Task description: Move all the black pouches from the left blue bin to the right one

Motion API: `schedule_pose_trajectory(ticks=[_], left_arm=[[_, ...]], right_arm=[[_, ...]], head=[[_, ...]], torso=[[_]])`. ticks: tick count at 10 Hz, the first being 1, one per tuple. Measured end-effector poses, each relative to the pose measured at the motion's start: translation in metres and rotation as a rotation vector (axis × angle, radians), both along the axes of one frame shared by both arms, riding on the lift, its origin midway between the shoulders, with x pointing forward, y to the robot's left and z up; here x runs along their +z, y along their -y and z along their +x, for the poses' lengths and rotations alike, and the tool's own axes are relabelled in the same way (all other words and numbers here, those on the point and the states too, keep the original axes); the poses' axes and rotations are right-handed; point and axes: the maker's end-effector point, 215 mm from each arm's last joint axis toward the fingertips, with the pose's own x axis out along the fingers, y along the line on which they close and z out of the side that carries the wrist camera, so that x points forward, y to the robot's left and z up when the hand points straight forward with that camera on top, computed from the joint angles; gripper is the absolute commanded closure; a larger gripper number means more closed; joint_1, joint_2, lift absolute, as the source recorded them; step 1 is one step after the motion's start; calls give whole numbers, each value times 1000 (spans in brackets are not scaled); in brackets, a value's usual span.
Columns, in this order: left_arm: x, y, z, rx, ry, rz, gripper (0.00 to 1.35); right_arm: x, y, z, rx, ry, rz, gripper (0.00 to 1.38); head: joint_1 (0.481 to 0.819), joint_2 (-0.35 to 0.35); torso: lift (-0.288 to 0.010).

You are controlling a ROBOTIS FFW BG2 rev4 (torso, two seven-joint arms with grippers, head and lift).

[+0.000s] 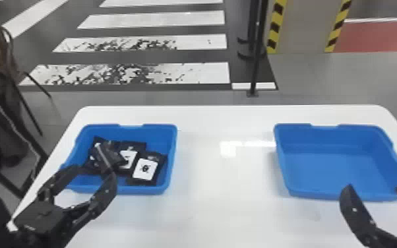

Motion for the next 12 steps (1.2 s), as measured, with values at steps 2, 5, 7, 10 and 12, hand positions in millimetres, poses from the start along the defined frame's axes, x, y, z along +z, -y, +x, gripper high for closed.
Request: schedule_pose_trajectory(ticks=[2,5,7,10,12], left_arm=[[0,1,0,0,-1,-4,246],[-1,0,0,2,-5,-4,246],[-2,0,-1,5,-6,-6,246],[-8,-7,9,19,-42,11,246],[-14,-18,25,41,-87,34,246]], right_arm=[[0,0,0,-1,0,0,101],[0,1,0,-2,-1,1,101],[0,1,0,-2,-1,2,101],[0,1,0,-2,-1,4,101],[-2,1,0,-2,-7,7,101]], head=[[695,81],[695,80],[695,81],[695,88],[695,104]], torso=[[-140],[-140],[-140],[-140],[-140]])
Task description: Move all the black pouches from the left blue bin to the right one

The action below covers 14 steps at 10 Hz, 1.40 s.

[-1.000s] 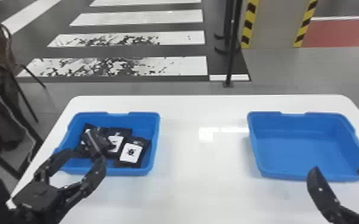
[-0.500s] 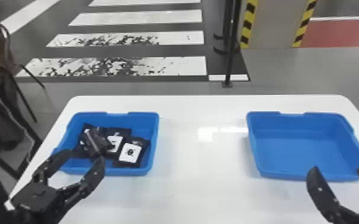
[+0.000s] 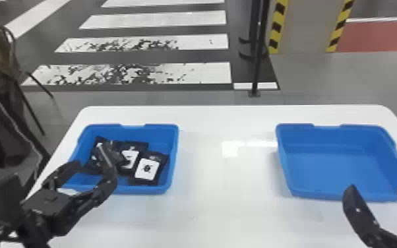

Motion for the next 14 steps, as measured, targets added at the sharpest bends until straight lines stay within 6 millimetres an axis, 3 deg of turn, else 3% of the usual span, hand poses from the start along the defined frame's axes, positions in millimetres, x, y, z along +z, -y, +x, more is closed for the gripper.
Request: schedule_pose_trajectory(ticks=[3,7,12,13,14], left_arm=[[-32,-3,29,2,-124,-14,246],[-75,28,80,-74,-245,-75,246],[-122,70,101,-157,-422,-126,263],[-128,77,100,-168,-449,-147,348],[-134,83,97,-178,-474,-165,733]], right_arm=[[-3,0,1,1,-6,2,101],[-4,-1,2,3,-7,5,101],[-7,-2,5,3,-10,11,101],[-8,-2,5,3,-11,13,101],[-9,-2,5,3,-13,15,101]], head=[[695,108],[695,63],[695,3],[695,-6],[695,-11]], torso=[[-140],[-140],[-140],[-140],[-140]])
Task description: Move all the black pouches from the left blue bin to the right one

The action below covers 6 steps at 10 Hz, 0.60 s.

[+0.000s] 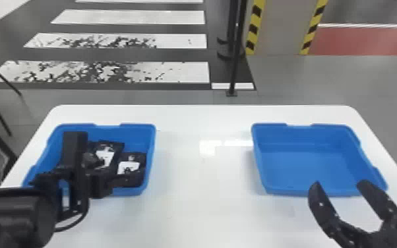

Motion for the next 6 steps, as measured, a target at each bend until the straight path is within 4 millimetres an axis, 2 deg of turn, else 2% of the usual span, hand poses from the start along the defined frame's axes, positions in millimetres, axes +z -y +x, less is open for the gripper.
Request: schedule_pose_trajectory(ticks=[1,2,3,4,6], left_arm=[[-3,3,-2,-8,-14,-6,1049],[-4,0,-3,-5,-17,2,1075],[-4,-5,-2,0,-8,15,1179],[-1,-13,2,4,13,43,1181],[19,-33,2,16,66,127,1194]], right_arm=[[-1,0,0,0,-1,2,101],[-1,0,0,-1,-2,5,101],[-2,0,0,-1,-5,9,101],[-3,0,-1,-1,-7,12,101],[-3,0,-1,0,-8,15,101]], head=[[695,-19],[695,-17],[695,-9],[695,1],[695,23]], torso=[[-140],[-140],[-140],[-140],[-140]])
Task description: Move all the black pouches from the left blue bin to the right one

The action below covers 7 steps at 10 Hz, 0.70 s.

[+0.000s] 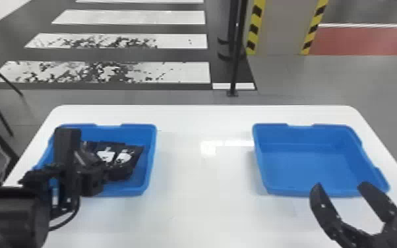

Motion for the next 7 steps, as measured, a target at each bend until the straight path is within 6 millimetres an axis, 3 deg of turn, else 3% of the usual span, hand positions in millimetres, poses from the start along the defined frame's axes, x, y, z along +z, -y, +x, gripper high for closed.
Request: schedule_pose_trajectory(ticks=[2,3,5,7], left_arm=[[29,-17,-22,21,41,50,1194],[47,-13,-34,12,77,51,1194],[82,25,-54,-61,157,16,1194],[97,74,-69,-150,183,-51,1194]], right_arm=[[2,0,0,1,3,2,101],[4,-3,0,12,6,11,101],[-1,-26,7,109,-33,78,101],[-10,-64,19,244,-119,170,101]], head=[[695,51],[695,51],[695,34],[695,17]], torso=[[-140],[-140],[-140],[-140]])
